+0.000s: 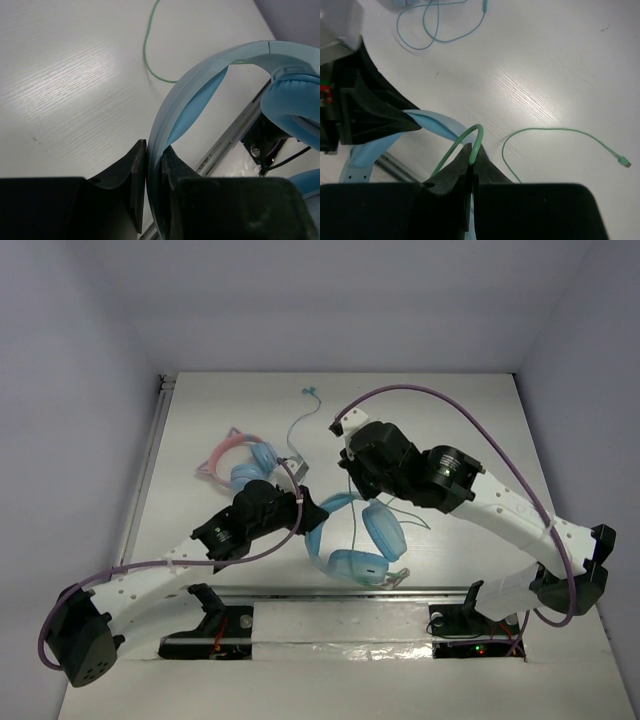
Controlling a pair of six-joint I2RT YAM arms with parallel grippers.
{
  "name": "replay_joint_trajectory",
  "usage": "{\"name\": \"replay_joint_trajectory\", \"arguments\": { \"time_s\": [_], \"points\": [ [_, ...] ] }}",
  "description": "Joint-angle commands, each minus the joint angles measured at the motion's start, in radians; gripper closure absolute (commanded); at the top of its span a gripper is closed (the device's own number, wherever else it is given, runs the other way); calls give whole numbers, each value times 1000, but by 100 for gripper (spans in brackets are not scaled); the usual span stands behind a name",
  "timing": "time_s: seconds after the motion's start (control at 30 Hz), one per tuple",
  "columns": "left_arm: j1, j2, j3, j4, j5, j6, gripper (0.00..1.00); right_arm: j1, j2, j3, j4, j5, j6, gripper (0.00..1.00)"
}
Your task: Wrap the headphones
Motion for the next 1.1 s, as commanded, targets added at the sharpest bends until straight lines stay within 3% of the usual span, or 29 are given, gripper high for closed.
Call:
{"name": "replay_joint_trajectory", "arguments": {
  "time_s": [0.0, 0.33, 0.4, 0.63, 0.9, 1.07],
  "points": [
    [-7, -75, 1, 180, 111, -13, 100, -25, -42, -24, 105, 50, 2, 100],
    [-7, -162, -12, 266, 73, -31, 100, -69, -211, -178, 321, 211, 107, 100],
    [-7, -175, -9, 284, 67, -37, 100, -78, -245, -211, 356, 217, 123, 95],
    [-7, -193, 51, 335, 90, -68, 100, -98, -398, -441, 626, 27, 131, 92],
    [-7, -204, 132, 398, 96, -109, 100, -144, -514, -636, 806, -94, 164, 77],
    [-7, -205, 204, 327, 19, -123, 100, -176, -571, -780, 934, -278, 183, 64]
  ]
}}
